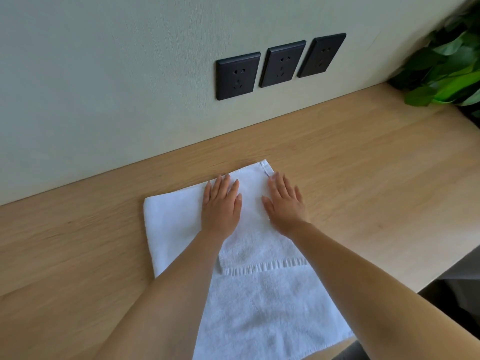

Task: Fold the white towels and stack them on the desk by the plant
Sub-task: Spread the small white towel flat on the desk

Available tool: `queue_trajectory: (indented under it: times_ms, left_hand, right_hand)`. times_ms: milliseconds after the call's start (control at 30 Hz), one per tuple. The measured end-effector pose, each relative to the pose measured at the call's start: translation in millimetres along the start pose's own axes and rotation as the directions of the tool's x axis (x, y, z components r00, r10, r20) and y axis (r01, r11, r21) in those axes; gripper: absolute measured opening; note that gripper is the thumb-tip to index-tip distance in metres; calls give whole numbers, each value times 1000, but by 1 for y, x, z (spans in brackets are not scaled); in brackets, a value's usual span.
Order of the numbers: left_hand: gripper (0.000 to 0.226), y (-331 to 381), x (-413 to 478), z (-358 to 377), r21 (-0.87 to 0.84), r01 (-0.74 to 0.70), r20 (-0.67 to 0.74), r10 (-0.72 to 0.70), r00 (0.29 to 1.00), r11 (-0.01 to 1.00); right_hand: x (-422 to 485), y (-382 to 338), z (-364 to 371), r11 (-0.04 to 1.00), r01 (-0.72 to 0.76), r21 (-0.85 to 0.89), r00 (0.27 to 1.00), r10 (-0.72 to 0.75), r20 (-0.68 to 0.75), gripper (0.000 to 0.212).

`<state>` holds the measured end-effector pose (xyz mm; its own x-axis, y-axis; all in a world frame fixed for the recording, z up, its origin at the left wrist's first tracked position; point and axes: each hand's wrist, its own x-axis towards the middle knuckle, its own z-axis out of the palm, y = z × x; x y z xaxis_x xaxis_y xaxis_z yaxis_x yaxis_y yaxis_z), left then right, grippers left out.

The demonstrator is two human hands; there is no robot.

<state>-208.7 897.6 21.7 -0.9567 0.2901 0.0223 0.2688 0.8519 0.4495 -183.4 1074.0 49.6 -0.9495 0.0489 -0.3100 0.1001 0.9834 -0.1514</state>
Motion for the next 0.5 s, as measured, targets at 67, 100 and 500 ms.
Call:
queue_trajectory:
  times_ms: [67,100,500]
  left_hand:
    - [62,-1,-2,-2,-50,-4,-17,3,1000,999]
    - [58,-2,-3,-4,-77,-11,-19,9,1000,997]
    - [58,-24,-32,-24,-203,81,-99,-103,990,976]
  right_hand:
    - [-9,-7,0,976,207,65,967,-194,-165,61]
    - [-15,-9,1,929,365,65,914,-344,-214,63]
    - [-53,-24,31,662,742,-105,644,-747,-163,36]
